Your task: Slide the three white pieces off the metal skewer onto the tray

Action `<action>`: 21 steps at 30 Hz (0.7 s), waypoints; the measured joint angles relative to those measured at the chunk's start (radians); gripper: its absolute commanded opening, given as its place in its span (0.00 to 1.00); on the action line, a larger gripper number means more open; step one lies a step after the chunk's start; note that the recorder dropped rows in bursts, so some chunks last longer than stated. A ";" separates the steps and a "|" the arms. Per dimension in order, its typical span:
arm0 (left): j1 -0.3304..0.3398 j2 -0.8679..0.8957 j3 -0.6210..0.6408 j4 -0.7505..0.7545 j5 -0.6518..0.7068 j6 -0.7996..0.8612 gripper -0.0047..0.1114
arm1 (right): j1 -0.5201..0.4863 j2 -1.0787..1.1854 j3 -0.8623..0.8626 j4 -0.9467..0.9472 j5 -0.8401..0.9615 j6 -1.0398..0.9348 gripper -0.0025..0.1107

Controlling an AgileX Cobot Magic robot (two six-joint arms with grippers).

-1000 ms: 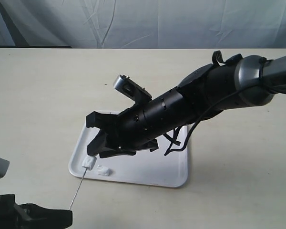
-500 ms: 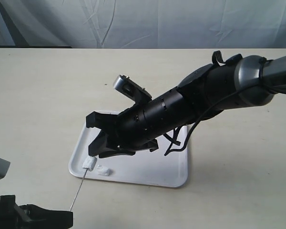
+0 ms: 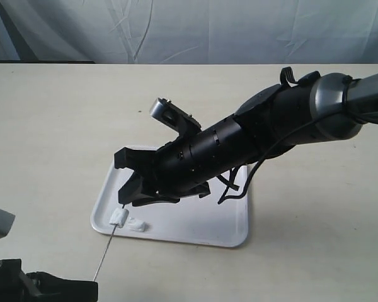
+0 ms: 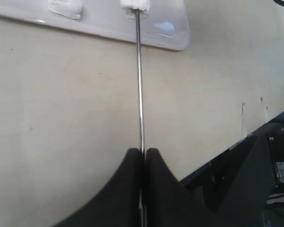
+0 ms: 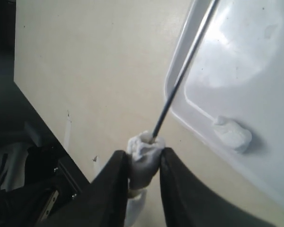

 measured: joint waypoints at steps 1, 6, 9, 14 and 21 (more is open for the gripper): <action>0.000 0.000 0.000 0.000 0.009 0.000 0.04 | 0.000 0.000 0.000 0.000 -0.010 -0.001 0.22; 0.000 0.000 0.000 -0.001 0.020 -0.002 0.04 | 0.000 0.000 0.000 0.000 -0.078 -0.002 0.22; 0.000 0.000 0.000 -0.001 0.034 -0.004 0.04 | 0.000 0.000 0.000 0.000 -0.120 -0.010 0.22; 0.000 0.000 0.000 -0.002 0.097 -0.016 0.04 | 0.000 0.000 0.000 -0.033 -0.190 -0.012 0.22; 0.000 0.000 0.017 0.018 0.153 -0.074 0.04 | 0.004 0.000 0.000 -0.087 -0.258 -0.014 0.22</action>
